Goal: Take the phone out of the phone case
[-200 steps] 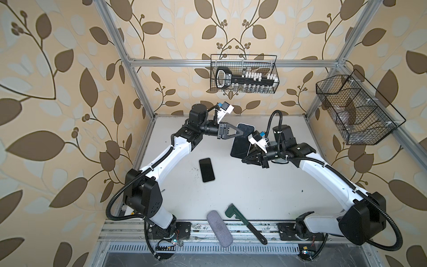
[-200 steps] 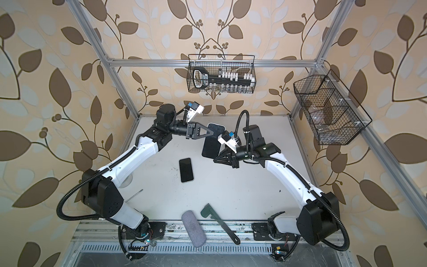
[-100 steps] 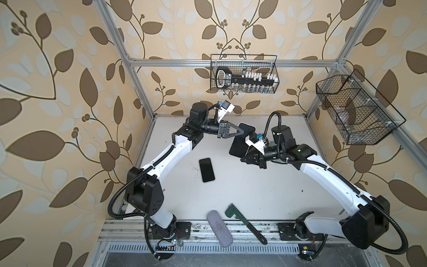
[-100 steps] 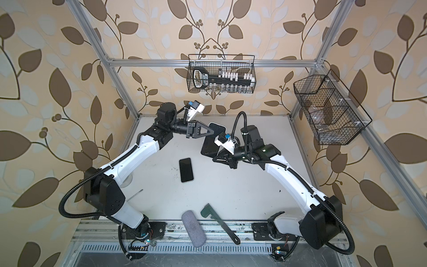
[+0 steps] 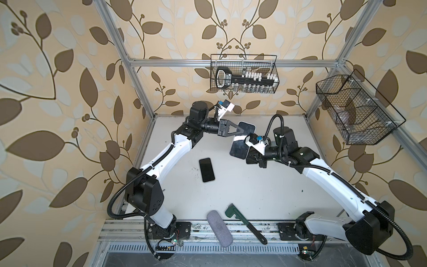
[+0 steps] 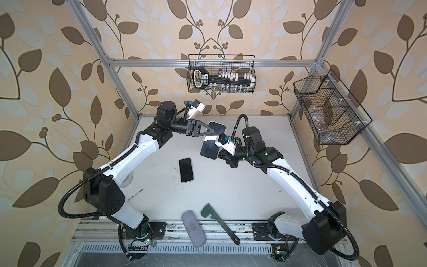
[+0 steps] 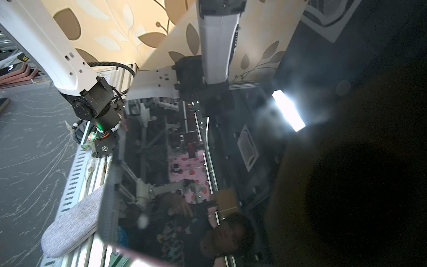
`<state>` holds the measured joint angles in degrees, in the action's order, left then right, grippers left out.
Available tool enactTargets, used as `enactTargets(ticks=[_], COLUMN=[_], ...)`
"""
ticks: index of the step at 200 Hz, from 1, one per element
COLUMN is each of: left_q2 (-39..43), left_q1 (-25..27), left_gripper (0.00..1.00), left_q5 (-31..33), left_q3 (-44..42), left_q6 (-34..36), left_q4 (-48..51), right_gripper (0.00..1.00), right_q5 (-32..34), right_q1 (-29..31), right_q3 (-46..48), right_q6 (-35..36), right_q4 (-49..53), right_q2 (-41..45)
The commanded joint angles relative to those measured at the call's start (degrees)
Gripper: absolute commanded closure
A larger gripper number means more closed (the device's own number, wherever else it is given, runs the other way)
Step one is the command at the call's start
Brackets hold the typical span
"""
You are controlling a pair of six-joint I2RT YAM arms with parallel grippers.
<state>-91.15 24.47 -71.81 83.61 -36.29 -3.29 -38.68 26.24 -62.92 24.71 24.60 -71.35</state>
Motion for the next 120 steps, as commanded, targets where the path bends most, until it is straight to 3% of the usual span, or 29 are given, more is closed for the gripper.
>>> enactTargets(ticks=[1, 42, 79, 120], left_q2=[2.69, 3.00, 3.15, 5.64], left_q1=[0.76, -0.05, -2.65, -4.16], left_gripper=[1.00, 1.00, 1.00, 1.00], left_q5=[-1.70, 4.10, 12.49, 26.12], left_q3=[2.69, 2.15, -1.26, -8.52], left_q6=[-0.45, -0.89, -8.30, -14.14], left_q4=[-0.84, 0.11, -5.83, -11.16], right_gripper=[0.91, 0.86, 0.66, 0.47], right_q5=[0.92, -3.67, -5.68, -2.12], right_q1=[-0.14, -2.47, -4.92, -5.58], right_q3=[1.20, 3.42, 7.80, 10.93], right_q6=[1.11, -4.68, -13.74, -23.30], right_q4=[-0.15, -4.24, -12.79, -19.83], right_q2=[1.26, 2.86, 4.29, 4.18])
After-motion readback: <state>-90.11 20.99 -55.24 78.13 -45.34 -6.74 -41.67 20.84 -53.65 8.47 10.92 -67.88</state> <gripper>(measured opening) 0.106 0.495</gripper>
